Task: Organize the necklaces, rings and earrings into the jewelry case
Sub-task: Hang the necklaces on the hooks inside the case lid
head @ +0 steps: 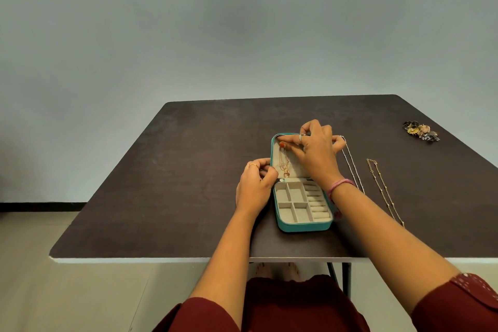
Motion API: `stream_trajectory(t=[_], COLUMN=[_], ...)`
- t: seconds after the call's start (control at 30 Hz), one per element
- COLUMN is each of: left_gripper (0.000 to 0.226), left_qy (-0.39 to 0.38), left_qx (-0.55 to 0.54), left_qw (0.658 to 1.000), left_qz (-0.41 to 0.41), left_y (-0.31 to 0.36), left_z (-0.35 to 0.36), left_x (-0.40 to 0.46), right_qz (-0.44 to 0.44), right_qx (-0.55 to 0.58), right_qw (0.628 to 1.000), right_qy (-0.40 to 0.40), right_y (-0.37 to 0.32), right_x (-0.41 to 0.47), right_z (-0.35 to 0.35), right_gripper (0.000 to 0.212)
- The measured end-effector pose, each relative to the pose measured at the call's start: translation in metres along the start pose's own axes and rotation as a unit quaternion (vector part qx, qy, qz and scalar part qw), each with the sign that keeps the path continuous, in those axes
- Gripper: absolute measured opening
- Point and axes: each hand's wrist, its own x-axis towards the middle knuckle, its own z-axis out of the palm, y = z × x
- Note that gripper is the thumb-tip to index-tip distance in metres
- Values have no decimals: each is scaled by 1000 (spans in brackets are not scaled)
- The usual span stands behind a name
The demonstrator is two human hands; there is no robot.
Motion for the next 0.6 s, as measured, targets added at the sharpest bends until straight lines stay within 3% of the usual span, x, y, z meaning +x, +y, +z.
stream_trajectory(t=[0.2,0.47,0.6], left_gripper=[15,15,13], left_qy=[-8,-12,-17], left_qx=[-26,-33,-38], left_qw=[1000,999,999], left_qz=[4,4,7], left_y=[2,0,1], left_z=[0,-1,-2], left_x=[-1,-2,-3], right_qz=[37,90,135], right_qx=[75,119,172], right_qw=[996,988,973], right_qy=[14,-45,-70], right_y=[2,-2,-2], right_x=[6,17,22], right_z=[0,-11,-16], right_gripper=[17,15,35])
